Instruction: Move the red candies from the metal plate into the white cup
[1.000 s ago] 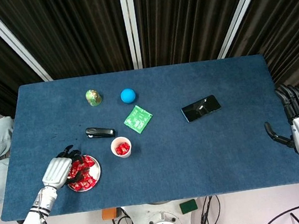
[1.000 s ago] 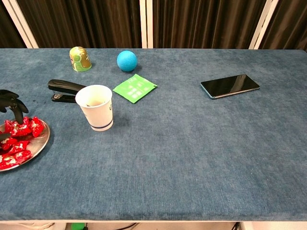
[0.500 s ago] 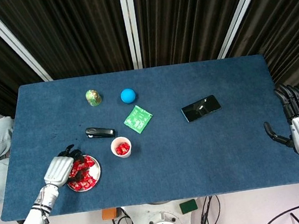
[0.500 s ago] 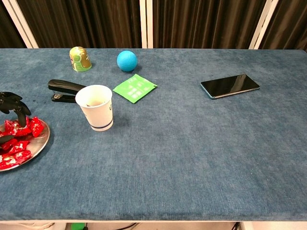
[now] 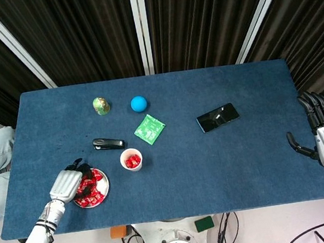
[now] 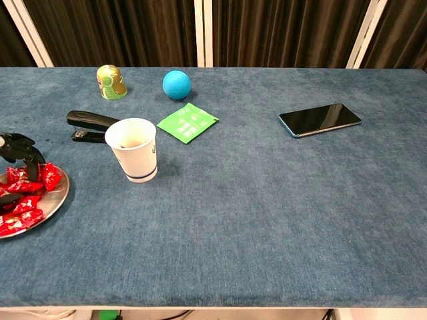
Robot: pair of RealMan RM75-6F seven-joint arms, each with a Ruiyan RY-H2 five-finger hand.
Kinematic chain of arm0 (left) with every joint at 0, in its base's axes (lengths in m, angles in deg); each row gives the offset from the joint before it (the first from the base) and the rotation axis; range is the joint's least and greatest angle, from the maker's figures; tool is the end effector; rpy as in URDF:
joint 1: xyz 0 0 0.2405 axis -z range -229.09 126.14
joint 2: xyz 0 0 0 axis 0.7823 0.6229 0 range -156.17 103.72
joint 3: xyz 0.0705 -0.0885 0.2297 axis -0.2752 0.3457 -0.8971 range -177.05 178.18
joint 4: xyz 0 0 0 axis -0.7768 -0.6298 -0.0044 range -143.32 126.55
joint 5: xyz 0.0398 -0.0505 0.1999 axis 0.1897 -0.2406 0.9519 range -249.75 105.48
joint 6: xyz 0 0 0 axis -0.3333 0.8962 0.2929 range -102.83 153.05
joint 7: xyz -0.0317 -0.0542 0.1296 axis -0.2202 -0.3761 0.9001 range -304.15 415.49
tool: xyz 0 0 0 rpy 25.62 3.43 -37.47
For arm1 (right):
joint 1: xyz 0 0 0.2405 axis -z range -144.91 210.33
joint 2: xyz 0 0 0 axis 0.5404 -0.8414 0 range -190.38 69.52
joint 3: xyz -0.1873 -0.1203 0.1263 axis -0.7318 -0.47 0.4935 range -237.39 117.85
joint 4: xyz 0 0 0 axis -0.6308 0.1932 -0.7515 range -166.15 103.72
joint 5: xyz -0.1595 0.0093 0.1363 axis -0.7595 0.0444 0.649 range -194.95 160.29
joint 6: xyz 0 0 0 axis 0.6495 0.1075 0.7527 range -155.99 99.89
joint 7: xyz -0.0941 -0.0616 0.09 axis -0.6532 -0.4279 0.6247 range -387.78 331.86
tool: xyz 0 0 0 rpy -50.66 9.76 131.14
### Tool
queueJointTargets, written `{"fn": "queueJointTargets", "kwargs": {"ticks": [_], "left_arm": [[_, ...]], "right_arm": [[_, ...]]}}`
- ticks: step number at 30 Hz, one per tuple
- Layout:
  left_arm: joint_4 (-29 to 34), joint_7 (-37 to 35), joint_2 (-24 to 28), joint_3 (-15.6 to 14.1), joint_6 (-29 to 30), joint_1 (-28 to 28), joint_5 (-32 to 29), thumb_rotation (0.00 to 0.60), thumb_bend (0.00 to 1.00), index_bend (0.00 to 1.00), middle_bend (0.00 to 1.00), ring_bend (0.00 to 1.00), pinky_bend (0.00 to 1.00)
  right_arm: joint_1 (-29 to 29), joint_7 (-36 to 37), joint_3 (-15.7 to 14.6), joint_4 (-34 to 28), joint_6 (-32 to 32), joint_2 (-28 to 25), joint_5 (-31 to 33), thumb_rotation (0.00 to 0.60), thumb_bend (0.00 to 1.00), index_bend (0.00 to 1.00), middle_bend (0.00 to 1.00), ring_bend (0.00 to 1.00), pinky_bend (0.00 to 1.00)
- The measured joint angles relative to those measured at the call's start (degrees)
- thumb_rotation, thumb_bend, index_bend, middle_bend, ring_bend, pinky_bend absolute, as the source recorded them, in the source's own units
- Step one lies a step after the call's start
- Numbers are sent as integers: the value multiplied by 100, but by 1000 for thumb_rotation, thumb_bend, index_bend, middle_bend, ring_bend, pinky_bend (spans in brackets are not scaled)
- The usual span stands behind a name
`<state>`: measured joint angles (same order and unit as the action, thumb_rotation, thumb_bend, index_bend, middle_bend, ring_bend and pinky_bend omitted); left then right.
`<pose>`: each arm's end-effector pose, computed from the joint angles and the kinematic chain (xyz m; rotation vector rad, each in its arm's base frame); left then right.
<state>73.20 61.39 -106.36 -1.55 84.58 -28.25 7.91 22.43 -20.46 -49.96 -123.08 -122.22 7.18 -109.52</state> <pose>-0.2887 0.2456 0.0180 -1.8441 -1.0740 -0.7049 -0.2550 -0.2245 0.1745 1.3078 -0.7315 1.3546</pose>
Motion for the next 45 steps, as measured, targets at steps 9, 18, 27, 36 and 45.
{"fn": "queueJointTargets", "kwargs": {"ticks": [9, 18, 27, 36, 45], "left_arm": [[26, 77, 14, 15, -29, 6, -55, 600, 326, 478, 221, 70, 254], [-26, -5, -32, 39, -5, 0, -37, 600, 340, 544, 224, 70, 255], [25, -98, 10, 77, 133, -8, 68, 600, 368, 587, 231, 70, 256], [428, -168, 354, 214, 688, -92, 276, 600, 370, 587, 231, 70, 256], [1224, -333, 999, 538, 897, 31, 426, 600, 380, 594, 237, 70, 285]], "right_arm": [[-5, 6, 1, 14, 1, 15, -2, 600, 372, 0, 0, 0, 0], [-15, -18, 1, 8, 20, 20, 5, 600, 371, 0, 0, 0, 0], [-19, -26, 2, -4, 22, 15, 1, 600, 371, 0, 0, 0, 0], [-28, -40, 11, -42, 21, -14, -13, 600, 372, 0, 0, 0, 0], [-28, -27, 30, -65, -10, -19, -17, 600, 371, 0, 0, 0, 0]]}}
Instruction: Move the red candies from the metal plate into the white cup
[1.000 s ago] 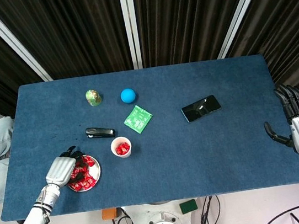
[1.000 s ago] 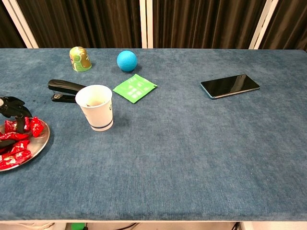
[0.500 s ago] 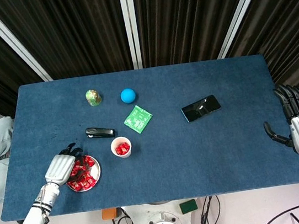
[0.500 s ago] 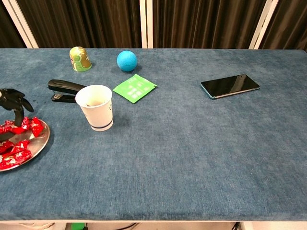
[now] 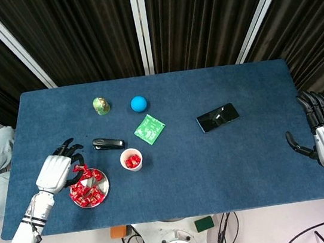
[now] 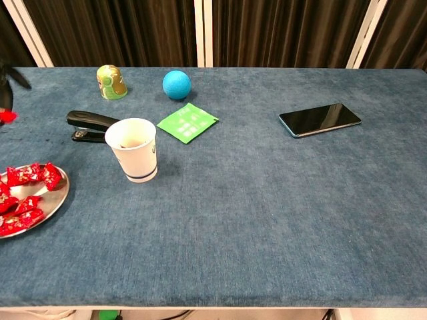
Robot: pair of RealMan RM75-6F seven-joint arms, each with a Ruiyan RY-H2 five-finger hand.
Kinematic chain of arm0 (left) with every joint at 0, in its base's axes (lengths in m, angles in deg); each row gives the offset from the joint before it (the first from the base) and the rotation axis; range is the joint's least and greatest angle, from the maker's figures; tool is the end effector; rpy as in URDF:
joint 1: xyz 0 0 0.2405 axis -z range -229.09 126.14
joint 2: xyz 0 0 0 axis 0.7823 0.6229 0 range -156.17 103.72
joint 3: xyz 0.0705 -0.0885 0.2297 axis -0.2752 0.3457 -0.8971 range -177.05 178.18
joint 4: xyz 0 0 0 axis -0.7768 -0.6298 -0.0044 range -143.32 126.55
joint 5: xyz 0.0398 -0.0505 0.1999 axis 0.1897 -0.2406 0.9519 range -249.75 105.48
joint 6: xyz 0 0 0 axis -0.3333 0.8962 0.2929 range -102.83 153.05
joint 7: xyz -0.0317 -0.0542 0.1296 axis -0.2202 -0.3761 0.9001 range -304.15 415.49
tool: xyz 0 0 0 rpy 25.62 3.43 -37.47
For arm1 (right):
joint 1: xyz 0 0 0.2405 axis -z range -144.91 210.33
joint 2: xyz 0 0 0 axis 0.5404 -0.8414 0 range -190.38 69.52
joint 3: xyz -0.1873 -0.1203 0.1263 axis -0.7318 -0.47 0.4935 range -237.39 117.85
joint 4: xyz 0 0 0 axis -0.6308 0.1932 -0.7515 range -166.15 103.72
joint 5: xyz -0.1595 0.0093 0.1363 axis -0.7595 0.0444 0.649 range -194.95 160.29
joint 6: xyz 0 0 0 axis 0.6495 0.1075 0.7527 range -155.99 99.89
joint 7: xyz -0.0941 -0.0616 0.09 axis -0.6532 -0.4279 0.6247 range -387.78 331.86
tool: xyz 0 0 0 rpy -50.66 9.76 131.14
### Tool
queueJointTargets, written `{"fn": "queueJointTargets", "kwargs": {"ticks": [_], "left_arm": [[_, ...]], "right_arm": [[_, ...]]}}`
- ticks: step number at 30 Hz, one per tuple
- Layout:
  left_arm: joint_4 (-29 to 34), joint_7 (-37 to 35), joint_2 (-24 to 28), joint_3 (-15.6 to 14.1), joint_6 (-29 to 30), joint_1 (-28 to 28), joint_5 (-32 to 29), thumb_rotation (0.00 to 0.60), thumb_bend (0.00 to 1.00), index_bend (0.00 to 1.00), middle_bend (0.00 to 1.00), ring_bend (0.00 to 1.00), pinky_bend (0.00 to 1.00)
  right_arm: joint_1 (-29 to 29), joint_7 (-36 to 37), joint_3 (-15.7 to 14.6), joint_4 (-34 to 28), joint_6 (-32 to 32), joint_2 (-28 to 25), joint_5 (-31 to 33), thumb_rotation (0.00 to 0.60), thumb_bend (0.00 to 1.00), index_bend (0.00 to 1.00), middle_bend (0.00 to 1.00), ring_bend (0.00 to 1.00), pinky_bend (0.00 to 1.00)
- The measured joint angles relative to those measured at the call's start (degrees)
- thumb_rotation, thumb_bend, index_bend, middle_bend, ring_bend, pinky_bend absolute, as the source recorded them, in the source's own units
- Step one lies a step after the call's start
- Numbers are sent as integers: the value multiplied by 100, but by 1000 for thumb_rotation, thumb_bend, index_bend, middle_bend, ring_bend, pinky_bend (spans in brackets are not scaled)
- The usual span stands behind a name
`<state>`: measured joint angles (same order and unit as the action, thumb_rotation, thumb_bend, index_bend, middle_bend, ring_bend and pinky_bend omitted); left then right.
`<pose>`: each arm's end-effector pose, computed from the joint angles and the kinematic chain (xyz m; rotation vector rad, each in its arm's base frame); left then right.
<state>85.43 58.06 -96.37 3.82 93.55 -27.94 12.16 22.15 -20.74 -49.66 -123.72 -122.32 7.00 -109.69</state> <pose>-0.2376 0.2649 0.0860 -1.7316 -0.9620 -1.0013 -0.2511 -0.2261 0.1757 1.3076 -0.7241 1.3670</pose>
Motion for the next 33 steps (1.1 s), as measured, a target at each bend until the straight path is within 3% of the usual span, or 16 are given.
{"fn": "queueJointTargets", "kwargs": {"ticks": [7, 14, 29, 33], "left_arm": [[386, -2, 60, 331, -429, 537, 10, 600, 381, 592, 237, 70, 284], [402, 174, -403, 545, -882, 1045, -110, 600, 381, 593, 238, 70, 282], [-184, 429, -1203, 453, -1271, 1452, -399, 600, 382, 590, 238, 70, 281], [-251, 439, -1246, 394, -1287, 1480, -404, 600, 380, 513, 237, 70, 276]], "right_arm": [[-6, 6, 25, -20, 4, -25, 30, 600, 372, 0, 0, 0, 0], [7, 52, 34, 10, 2, -45, 68, 600, 371, 0, 0, 0, 0], [11, 164, 34, 114, 23, -23, 115, 600, 371, 0, 0, 0, 0], [19, 176, 33, 123, 13, -27, 118, 600, 371, 0, 0, 0, 0]]}}
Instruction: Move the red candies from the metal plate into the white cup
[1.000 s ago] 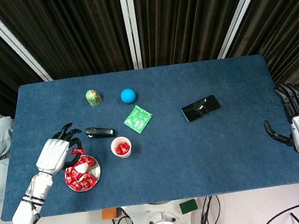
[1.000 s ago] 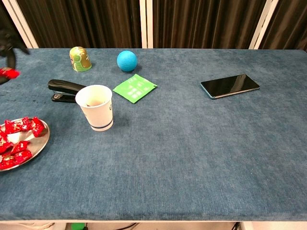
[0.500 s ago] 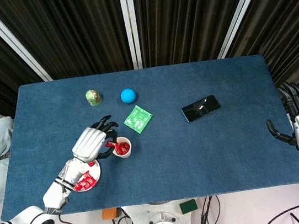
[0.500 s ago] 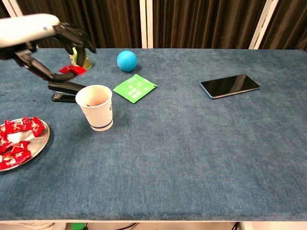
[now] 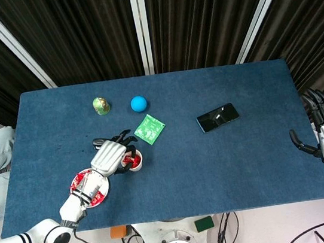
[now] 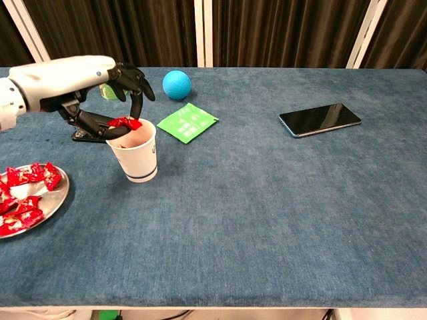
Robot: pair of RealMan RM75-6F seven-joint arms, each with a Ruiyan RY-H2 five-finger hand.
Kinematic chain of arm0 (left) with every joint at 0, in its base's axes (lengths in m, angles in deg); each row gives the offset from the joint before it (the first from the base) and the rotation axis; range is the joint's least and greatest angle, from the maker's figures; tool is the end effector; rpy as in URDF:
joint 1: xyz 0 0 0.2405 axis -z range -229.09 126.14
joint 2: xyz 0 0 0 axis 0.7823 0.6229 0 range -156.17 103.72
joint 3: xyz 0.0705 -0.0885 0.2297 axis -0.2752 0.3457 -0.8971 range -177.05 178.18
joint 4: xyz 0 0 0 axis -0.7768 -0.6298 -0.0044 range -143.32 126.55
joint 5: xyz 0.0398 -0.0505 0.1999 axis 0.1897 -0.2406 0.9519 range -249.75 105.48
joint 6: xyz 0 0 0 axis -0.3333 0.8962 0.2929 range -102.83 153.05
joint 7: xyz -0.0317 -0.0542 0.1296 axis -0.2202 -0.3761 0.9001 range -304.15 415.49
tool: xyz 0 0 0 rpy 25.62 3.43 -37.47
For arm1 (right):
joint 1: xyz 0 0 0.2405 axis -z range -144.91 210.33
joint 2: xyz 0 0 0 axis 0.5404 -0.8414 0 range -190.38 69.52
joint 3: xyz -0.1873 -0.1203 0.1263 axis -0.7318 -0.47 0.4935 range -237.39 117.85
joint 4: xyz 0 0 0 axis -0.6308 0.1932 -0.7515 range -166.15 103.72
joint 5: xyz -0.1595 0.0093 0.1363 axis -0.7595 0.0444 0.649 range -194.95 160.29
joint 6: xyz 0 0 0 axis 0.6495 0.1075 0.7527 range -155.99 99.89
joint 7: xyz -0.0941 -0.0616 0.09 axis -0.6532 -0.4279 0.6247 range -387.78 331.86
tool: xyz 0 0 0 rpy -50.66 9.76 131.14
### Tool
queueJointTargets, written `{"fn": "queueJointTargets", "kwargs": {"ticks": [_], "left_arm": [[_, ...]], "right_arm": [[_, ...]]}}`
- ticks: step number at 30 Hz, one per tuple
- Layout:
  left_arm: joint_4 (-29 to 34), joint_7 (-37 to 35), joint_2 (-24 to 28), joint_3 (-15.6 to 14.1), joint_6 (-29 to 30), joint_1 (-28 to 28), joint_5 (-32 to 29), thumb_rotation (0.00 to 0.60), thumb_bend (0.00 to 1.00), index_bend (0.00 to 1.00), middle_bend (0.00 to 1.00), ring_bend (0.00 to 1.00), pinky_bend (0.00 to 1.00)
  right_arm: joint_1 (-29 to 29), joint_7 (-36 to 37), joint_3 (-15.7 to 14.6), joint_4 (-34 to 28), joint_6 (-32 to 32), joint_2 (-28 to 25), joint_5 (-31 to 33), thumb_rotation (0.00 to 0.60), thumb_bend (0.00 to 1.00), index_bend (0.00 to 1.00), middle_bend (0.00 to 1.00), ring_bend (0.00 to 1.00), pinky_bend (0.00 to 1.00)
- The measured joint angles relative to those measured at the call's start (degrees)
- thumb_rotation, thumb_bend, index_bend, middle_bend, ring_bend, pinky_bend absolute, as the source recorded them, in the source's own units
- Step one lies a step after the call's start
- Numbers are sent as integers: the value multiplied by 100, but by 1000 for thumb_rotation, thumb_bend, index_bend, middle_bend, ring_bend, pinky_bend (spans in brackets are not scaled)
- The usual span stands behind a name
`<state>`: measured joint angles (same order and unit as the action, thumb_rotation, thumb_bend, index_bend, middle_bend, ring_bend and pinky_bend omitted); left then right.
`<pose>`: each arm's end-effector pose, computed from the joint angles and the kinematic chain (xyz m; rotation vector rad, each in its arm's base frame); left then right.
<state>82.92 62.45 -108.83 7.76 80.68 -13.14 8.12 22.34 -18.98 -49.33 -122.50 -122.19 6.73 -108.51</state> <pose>-0.1427 0.3075 0.0026 -2.0066 -0.9667 -1.0938 -0.2583 -0.2276 0.1802 1.2879 -0.7350 1.3609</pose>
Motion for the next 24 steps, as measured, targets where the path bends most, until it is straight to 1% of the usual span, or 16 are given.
{"fn": "queueJointTargets", "kwargs": {"ticks": [2, 3, 5, 10, 15, 19, 24], "left_arm": [[-7, 9, 7, -45, -9, 5, 9, 600, 380, 413, 237, 70, 272], [-7, 8, 10, -54, -5, 4, 8, 600, 380, 378, 237, 70, 272], [-8, 13, 18, -65, 21, -1, 6, 600, 380, 356, 236, 70, 272], [34, 56, 82, -100, 77, -23, 1, 600, 379, 355, 236, 70, 271], [211, 62, 256, -126, 314, -135, 49, 600, 380, 357, 236, 70, 271], [435, 68, 560, -179, 587, -330, 87, 600, 378, 365, 236, 70, 271], [678, 86, 1017, -395, 893, -730, 55, 600, 367, 368, 236, 70, 271]], "right_arm": [[6, 9, 1, 6, -7, -3, 4, 600, 372, 0, 0, 0, 0], [6, 13, 1, 8, -6, -3, 6, 600, 371, 0, 0, 0, 0], [5, 18, -3, 12, -2, 0, 1, 600, 372, 0, 0, 0, 0], [0, 6, -5, -1, -4, 4, -13, 600, 371, 0, 0, 0, 0], [0, -15, 7, -37, -19, -24, -24, 600, 371, 0, 0, 0, 0], [-5, -33, 12, -68, -23, -42, -39, 600, 372, 0, 0, 0, 0], [-19, -47, 7, -76, -3, -28, -49, 600, 371, 0, 0, 0, 0]]}}
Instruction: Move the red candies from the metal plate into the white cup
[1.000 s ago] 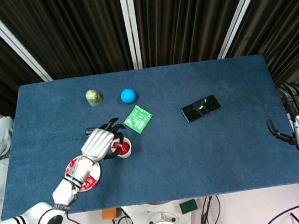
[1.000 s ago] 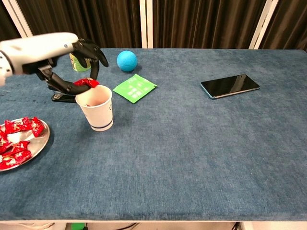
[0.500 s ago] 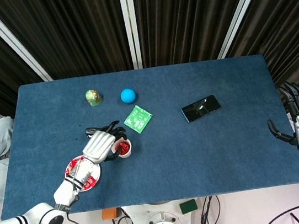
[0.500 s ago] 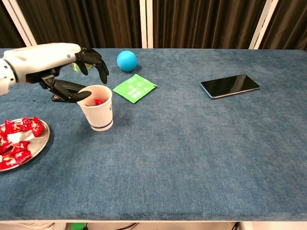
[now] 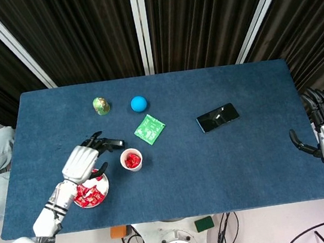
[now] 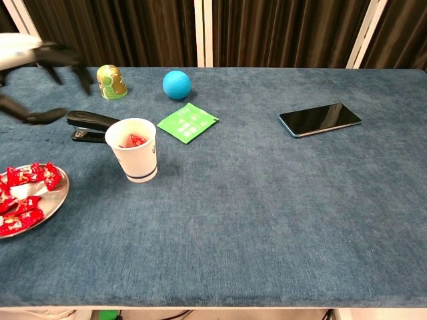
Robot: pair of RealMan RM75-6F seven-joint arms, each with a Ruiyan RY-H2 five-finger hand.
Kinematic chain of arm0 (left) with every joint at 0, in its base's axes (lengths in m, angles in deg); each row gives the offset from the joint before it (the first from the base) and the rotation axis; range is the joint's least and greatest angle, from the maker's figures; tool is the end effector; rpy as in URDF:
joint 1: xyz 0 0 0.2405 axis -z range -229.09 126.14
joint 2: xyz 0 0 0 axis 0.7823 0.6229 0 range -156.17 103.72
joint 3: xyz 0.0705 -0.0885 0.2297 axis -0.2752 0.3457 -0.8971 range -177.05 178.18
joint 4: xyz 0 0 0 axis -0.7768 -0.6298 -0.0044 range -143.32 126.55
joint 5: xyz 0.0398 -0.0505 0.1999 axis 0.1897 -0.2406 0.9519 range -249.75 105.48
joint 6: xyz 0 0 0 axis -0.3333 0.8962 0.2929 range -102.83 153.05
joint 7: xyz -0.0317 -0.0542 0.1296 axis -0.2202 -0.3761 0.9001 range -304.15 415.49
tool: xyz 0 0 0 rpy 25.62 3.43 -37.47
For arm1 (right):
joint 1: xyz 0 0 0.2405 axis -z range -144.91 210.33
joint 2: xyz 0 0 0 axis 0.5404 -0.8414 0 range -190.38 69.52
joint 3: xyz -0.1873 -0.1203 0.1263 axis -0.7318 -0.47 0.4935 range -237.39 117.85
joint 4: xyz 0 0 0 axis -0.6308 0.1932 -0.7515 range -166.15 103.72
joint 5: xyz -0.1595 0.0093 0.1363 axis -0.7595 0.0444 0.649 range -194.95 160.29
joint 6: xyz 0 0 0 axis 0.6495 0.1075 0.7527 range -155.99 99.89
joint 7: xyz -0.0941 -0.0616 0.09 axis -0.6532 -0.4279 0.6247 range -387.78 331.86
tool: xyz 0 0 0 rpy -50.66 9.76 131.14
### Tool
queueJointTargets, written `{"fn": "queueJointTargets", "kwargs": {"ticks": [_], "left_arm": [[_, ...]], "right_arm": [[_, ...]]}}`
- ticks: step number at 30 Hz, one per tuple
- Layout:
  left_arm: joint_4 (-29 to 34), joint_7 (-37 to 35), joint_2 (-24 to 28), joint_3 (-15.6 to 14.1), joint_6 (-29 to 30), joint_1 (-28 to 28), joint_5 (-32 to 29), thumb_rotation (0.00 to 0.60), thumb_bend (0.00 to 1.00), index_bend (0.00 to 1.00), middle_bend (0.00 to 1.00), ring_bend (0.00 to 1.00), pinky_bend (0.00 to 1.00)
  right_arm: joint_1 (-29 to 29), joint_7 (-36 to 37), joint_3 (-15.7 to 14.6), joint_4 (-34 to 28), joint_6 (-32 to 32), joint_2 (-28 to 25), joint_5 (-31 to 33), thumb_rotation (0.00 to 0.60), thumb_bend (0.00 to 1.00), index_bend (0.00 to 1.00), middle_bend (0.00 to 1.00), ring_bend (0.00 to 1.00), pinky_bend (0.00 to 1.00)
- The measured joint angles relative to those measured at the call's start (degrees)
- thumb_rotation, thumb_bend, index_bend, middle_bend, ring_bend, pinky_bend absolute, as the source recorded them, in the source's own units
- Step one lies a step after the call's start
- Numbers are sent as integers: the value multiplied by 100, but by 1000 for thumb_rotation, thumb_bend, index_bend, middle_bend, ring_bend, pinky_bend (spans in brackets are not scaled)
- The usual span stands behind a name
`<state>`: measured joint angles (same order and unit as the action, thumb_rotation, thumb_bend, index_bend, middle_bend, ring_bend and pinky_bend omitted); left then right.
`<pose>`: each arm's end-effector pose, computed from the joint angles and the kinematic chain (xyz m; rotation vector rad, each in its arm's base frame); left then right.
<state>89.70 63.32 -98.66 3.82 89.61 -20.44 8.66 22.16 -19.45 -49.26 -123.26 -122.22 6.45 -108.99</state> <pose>-0.1892 0.2813 0.0603 -1.8559 -0.9466 -1.0348 -0.2542 -0.2280 0.1805 1.2959 -0.7282 1.3691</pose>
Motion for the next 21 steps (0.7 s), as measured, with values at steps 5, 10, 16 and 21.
{"fn": "queueJointTargets", "kwargs": {"ticks": [5, 10, 16, 21], "left_arm": [[-31, -109, 137, -229, 165, -355, -152, 600, 361, 375, 236, 70, 271], [-294, -169, 114, -419, 90, -532, -293, 600, 357, 389, 236, 70, 271], [-687, -183, -124, -492, 41, -671, -382, 600, 351, 389, 237, 70, 271], [-948, -232, -331, -480, 15, -730, -396, 600, 351, 389, 237, 70, 271]], "right_arm": [[-22, -38, -18, -13, 27, 25, -34, 600, 371, 0, 0, 0, 0], [-14, -87, -12, -73, -5, -13, -55, 600, 371, 0, 0, 0, 0], [4, -114, -25, -103, -11, -46, -57, 600, 371, 0, 0, 0, 0], [4, -118, -24, -106, 6, -60, -38, 600, 371, 0, 0, 0, 0]]}}
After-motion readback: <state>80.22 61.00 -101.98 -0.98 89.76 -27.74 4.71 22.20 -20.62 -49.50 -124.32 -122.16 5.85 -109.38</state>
